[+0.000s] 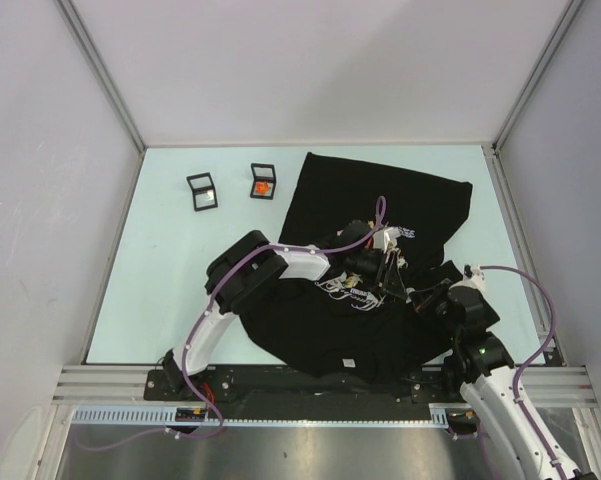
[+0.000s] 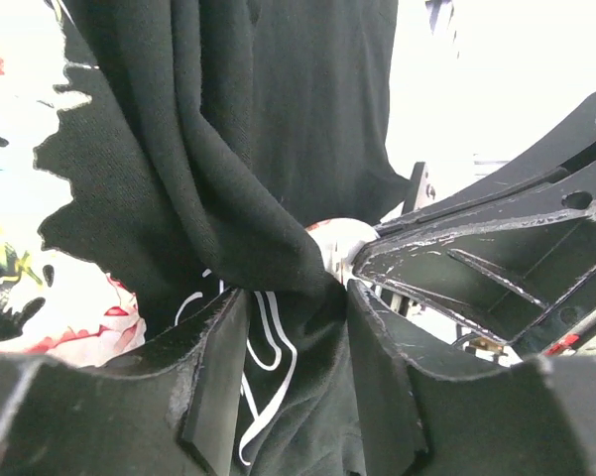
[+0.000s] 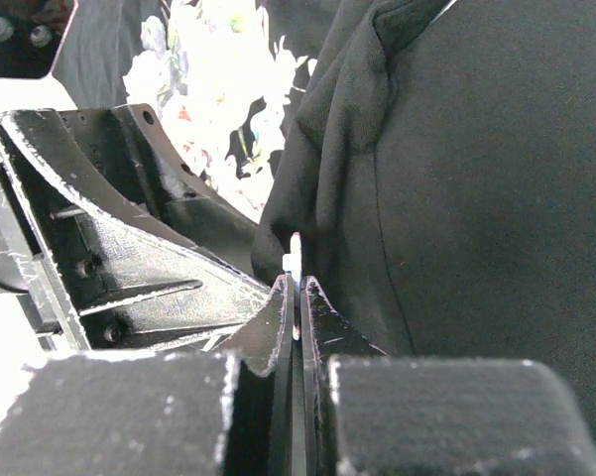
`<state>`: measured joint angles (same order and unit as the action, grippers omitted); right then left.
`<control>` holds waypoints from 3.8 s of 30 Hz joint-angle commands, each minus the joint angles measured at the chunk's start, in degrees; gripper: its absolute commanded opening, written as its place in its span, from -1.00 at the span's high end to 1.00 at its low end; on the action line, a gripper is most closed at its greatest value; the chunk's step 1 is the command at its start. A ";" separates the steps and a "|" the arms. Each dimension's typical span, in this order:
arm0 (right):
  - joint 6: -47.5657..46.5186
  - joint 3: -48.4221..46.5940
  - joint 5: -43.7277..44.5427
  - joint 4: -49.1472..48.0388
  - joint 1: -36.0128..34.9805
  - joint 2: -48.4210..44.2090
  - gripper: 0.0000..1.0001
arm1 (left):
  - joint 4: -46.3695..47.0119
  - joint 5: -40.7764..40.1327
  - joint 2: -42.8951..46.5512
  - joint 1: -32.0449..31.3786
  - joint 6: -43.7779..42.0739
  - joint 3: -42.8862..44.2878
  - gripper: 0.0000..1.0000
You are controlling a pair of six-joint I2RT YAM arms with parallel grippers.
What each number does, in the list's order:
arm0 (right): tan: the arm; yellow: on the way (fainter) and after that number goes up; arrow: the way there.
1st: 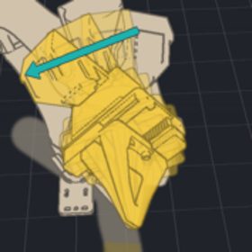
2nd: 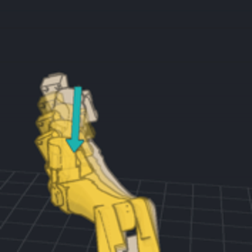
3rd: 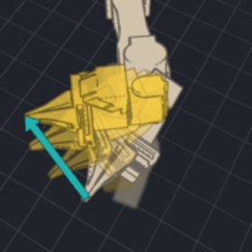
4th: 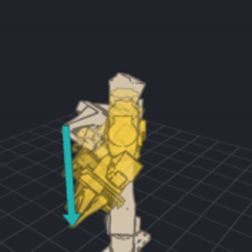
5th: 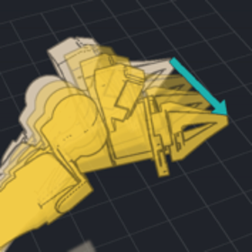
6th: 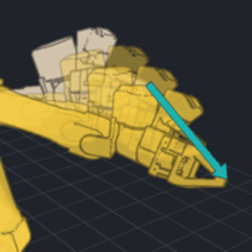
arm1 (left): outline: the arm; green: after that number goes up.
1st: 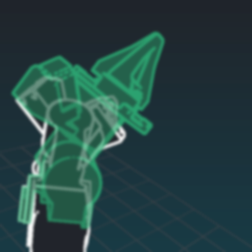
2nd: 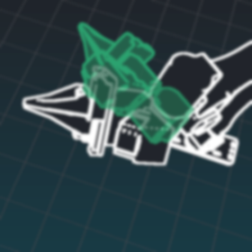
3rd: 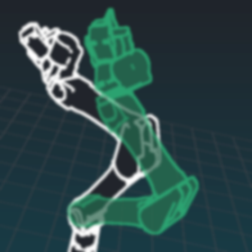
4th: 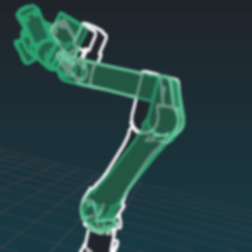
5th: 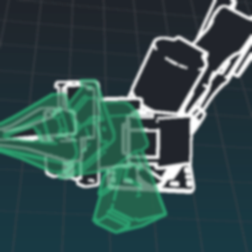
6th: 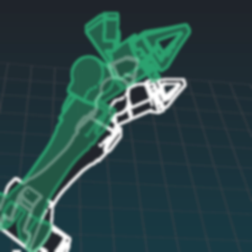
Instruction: Remove the brooch from the garment
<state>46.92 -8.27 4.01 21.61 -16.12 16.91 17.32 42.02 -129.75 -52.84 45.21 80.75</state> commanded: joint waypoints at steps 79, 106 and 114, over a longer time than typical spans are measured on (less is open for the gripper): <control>-9.83 -34.88 -37.57 -29.41 -18.86 39.42 1.00 | 5.33 -18.03 80.35 9.42 0.82 -51.54 -0.69; -4.64 -30.75 -42.33 -41.64 -20.88 41.63 1.00 | 34.97 -12.66 76.14 15.22 19.04 -63.35 0.22; -3.06 -29.96 -42.68 -43.75 -20.97 42.07 1.00 | 34.71 -11.78 75.44 15.22 18.25 -62.38 0.88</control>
<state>42.92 -38.74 -37.91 -18.76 -37.01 59.44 47.94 28.97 -54.43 -37.93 63.55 17.54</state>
